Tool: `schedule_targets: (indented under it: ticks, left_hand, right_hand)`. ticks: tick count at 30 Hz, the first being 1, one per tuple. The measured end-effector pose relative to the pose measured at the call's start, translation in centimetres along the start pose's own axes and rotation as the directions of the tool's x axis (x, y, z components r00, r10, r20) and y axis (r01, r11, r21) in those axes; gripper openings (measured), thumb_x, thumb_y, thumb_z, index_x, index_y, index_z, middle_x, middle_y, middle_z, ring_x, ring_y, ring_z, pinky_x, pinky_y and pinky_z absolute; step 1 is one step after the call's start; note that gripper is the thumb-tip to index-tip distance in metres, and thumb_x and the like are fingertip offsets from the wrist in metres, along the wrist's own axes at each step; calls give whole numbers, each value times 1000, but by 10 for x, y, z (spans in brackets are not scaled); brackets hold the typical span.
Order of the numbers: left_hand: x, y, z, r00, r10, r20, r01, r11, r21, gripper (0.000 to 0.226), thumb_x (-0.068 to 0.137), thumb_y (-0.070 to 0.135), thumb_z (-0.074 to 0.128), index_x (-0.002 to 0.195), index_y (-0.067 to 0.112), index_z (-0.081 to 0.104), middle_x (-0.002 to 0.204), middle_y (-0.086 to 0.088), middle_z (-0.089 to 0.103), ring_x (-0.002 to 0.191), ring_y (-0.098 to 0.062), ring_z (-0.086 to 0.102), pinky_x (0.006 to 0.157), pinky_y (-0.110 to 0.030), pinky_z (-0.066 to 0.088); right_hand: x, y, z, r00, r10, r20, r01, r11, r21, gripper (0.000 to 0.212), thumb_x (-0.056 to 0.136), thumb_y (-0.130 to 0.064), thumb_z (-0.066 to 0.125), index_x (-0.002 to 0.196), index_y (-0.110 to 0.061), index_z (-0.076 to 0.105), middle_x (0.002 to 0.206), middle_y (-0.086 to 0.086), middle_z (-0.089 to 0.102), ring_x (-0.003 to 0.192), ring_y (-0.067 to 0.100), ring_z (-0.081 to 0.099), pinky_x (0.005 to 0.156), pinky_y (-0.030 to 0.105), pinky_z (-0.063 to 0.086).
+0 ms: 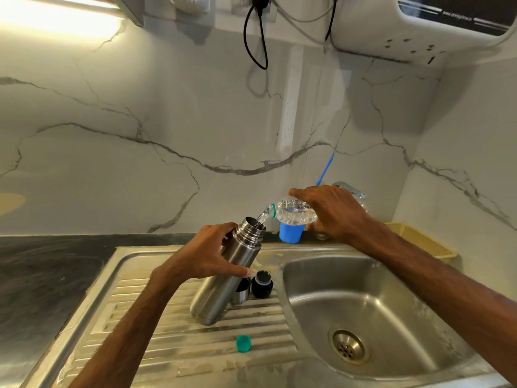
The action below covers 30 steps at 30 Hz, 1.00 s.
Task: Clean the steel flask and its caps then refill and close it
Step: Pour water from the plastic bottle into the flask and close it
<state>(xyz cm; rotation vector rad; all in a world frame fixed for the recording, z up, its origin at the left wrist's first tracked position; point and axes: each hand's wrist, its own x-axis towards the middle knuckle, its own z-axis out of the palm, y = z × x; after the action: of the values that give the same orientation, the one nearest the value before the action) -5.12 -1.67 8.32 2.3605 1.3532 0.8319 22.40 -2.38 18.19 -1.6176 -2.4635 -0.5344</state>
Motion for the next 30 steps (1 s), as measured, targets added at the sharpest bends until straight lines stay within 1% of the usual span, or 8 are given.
schedule_targets:
  ticks: [6,12,18,22,27,30]
  left_hand:
    - [1,-1,-1,1000,-10,0,10,1000,-1,84,62,55,91,131,23,54,119,8,63,106,-10,58,93,-24,48]
    - [0,-3,-2,1000,-15,-1,15,1000,-2,80,59,59,90,124,26,57,113,10,65,102,-7,59,93,-30,53]
    - [0,-2,-2,1000,-14,4,14,1000,-4,82,61,57,91,128,24,56,117,8,65,104,-8,59,94,-28,52]
    - [0,-2,-2,1000,-13,-2,13,1000,-5,80,62,54,91,126,24,56,115,10,64,102,-8,59,87,-19,47]
    - [-1,-1,-3,1000,-19,1,19,1000,-4,79,62,54,92,126,25,56,113,11,63,101,-5,58,89,-22,49]
    - [-1,-2,-3,1000,-20,5,21,1000,-12,80,62,53,92,128,25,55,113,12,62,99,-4,57,82,-14,45]
  right_hand:
    - [3,5,-1,999,-2,-39,1,1000,-10,77,90,-35,74,154,-26,33,148,4,51,135,24,49,111,42,37]
    - [1,4,-3,999,-3,-48,2,1000,-17,74,90,-34,73,153,-27,35,149,3,51,134,23,49,110,41,38]
    - [0,2,-5,999,1,-49,-2,1000,-27,74,90,-31,73,153,-27,35,150,2,50,135,24,48,109,41,37]
    - [0,2,-5,998,-10,-64,7,999,-44,74,89,-32,74,152,-27,36,146,1,54,131,23,51,106,39,40]
    - [2,1,-6,998,-6,-56,4,999,-33,75,90,-32,74,153,-27,35,147,2,53,132,23,51,107,40,40]
    - [1,0,-8,998,-9,-59,6,999,-45,76,90,-31,74,154,-26,34,148,3,52,133,23,50,107,39,40]
